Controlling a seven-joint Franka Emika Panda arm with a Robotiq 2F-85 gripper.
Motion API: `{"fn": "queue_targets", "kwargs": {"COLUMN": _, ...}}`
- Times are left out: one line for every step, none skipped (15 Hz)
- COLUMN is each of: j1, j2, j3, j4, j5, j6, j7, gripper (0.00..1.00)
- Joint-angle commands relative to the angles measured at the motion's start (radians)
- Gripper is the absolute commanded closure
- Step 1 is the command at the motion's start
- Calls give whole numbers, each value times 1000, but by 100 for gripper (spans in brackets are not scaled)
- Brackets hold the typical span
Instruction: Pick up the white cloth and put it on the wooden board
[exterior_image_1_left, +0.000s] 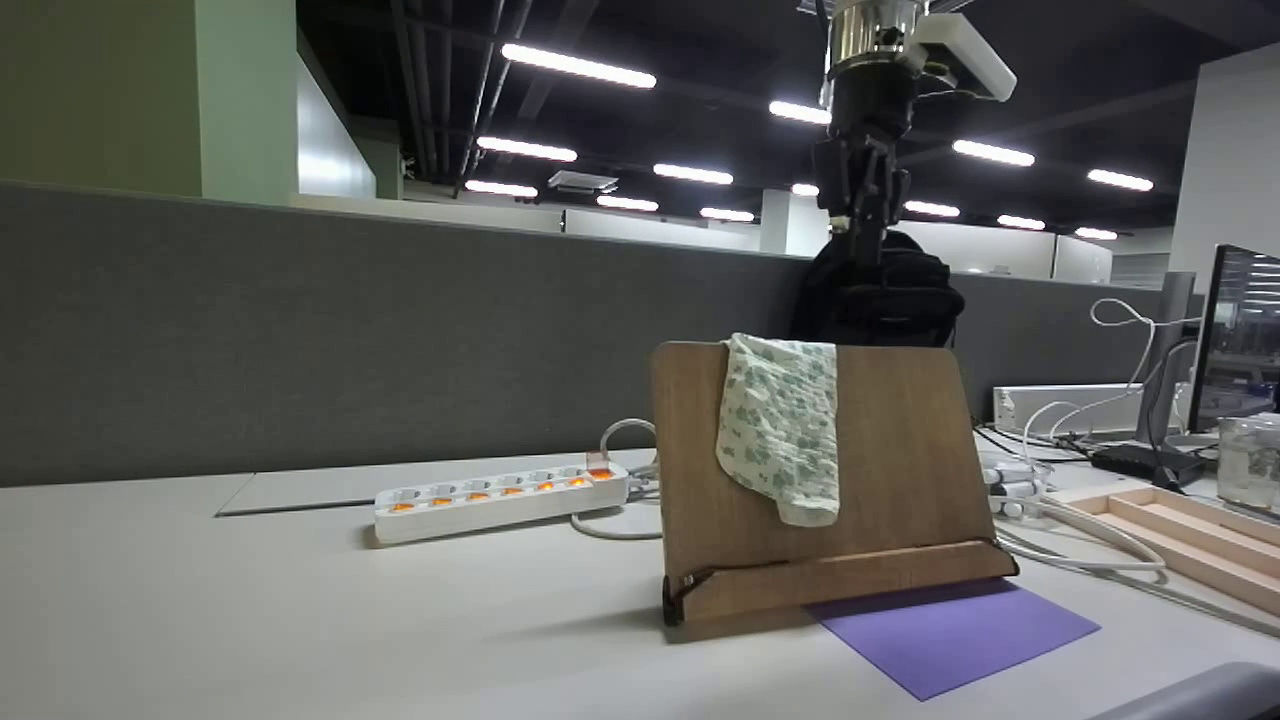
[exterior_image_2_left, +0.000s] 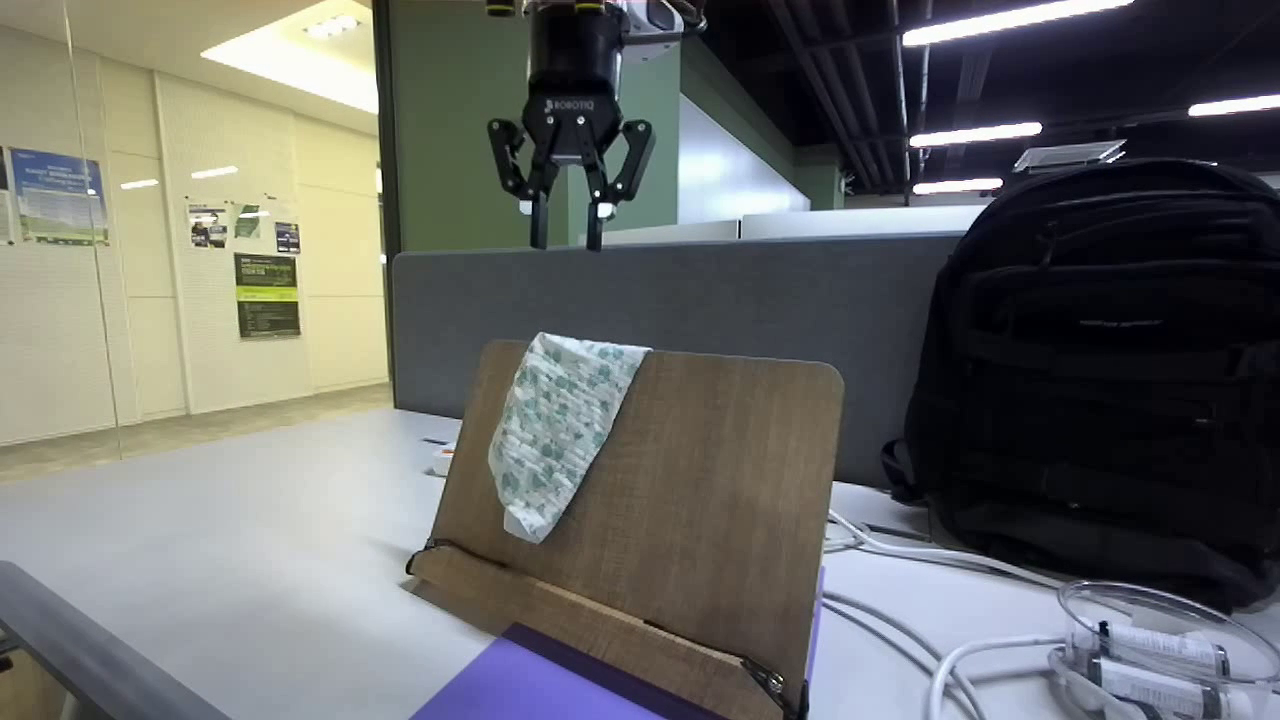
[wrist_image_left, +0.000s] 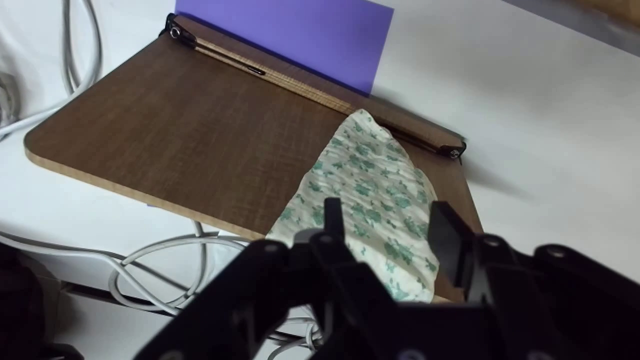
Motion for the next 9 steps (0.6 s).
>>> {"fn": "queue_targets", "kwargs": {"j1": 2, "j2": -33, "j3": 5, "j4": -22, "j5": -13, "j6": -14, "j7": -13, "gripper": 19}}
{"fn": "queue_targets", "kwargs": {"j1": 2, "j2": -40, "j3": 9, "j4": -29, "j5": -19, "j6": -14, "j7": -10, "gripper": 13}}
{"fn": "queue_targets", "kwargs": {"j1": 4, "j2": -49, "j3": 13, "j4": -39, "j5": -25, "j6": -12, "j7": -15, "gripper": 7}}
{"fn": "queue_targets", "kwargs": {"j1": 6, "j2": -57, "j3": 17, "j4": -50, "j5": -36, "j6": -8, "j7": -16, "gripper": 1}}
{"fn": "queue_targets", "kwargs": {"j1": 8, "j2": -65, "j3": 22, "j4": -62, "j5": -50, "j6": -3, "j7": -17, "gripper": 0}}
{"fn": "queue_targets", "kwargs": {"j1": 9, "j2": -73, "j3": 27, "j4": -75, "j5": -64, "j6": 6, "j7": -14, "gripper": 0}}
{"fn": "queue_targets", "kwargs": {"j1": 11, "j2": -80, "j3": 30, "j4": -88, "j5": -78, "j6": 10, "j7": -17, "gripper": 0}}
{"fn": "queue_targets", "kwargs": {"j1": 12, "j2": -85, "j3": 34, "j4": -101, "j5": -90, "j6": 12, "j7": -16, "gripper": 0}}
{"fn": "queue_targets", "kwargs": {"j1": 14, "j2": -89, "j3": 38, "j4": -112, "j5": -100, "j6": 13, "j7": -11, "gripper": 0}}
